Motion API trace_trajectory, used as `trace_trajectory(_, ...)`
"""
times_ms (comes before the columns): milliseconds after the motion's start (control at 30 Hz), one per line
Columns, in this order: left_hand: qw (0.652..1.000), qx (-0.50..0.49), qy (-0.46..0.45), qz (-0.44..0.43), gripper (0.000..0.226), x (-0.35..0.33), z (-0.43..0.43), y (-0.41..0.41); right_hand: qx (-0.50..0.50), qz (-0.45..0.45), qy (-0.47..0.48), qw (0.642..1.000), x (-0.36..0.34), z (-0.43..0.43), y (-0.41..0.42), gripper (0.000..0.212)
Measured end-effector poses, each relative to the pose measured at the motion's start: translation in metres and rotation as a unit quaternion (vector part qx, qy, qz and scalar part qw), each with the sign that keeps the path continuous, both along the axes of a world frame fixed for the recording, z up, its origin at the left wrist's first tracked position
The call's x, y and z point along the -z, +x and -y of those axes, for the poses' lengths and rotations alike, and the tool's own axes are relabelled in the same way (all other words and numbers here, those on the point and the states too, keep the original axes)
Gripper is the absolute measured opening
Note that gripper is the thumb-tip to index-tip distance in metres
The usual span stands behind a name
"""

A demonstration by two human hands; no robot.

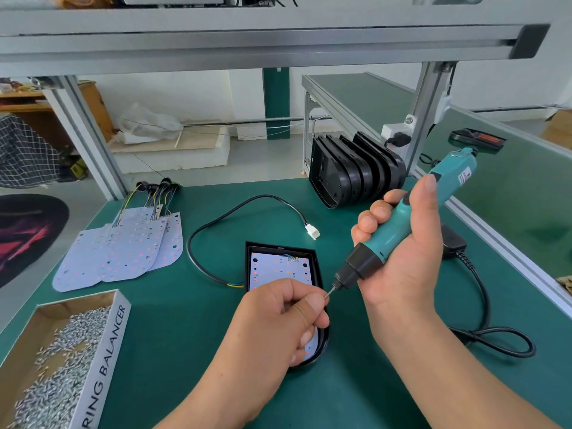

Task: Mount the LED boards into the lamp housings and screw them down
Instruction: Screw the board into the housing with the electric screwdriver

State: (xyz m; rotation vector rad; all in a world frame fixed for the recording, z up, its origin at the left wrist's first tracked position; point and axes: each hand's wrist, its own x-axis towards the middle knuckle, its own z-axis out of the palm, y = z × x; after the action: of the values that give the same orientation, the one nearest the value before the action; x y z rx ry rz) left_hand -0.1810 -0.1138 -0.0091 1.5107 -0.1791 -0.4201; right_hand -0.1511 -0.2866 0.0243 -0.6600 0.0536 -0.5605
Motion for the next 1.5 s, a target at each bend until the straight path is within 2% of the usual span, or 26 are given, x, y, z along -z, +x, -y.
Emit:
trace_trajectory(200, 1.0, 0.003, -0.019, 0.007, 0.005, -0.001, -0.003, 0.001, 0.006, -0.023, 0.018, 1.0, 0.002, 0.0, 0.001, 0.04)
trace_trajectory(333, 0.999, -0.007, -0.04, -0.005, 0.024, -0.002, -0.004, 0.003, 0.006, -0.03, 0.021, 0.999, 0.003, 0.001, 0.002, 0.041)
trace_trajectory(467, 0.997, 0.007, -0.073, -0.028, 0.025, -0.007, -0.004, 0.003, 0.007, -0.033, 0.018, 0.999, 0.004, 0.003, 0.003, 0.042)
trace_trajectory(567, 0.998, -0.005, -0.058, -0.012, 0.027, -0.007, -0.004, 0.002, 0.004, -0.042, -0.003, 0.999, 0.005, 0.0, 0.003, 0.045)
trace_trajectory(800, 0.998, -0.037, -0.011, 0.04, 0.036, -0.008, -0.005, 0.004, -0.013, -0.083, -0.039, 0.996, 0.003, -0.003, 0.007, 0.081)
trace_trajectory(967, 0.998, -0.047, 0.007, 0.04, 0.025, -0.006, -0.006, 0.005, 0.023, -0.091, -0.05, 0.994, 0.003, -0.007, 0.004, 0.066)
trace_trajectory(1100, 0.996, -0.043, 0.044, 0.057, 0.021, -0.006, -0.007, 0.006, 0.01, -0.103, -0.024, 0.994, 0.004, -0.008, 0.006, 0.065)
trace_trajectory(1367, 0.996, -0.006, 0.052, 0.075, 0.03, -0.01, -0.005, 0.003, -0.016, -0.113, 0.043, 0.992, 0.005, -0.002, 0.007, 0.055)
trace_trajectory(1500, 0.993, 0.001, 0.063, 0.097, 0.014, -0.01, -0.009, 0.004, -0.013, -0.11, 0.062, 0.992, 0.006, -0.003, 0.006, 0.055)
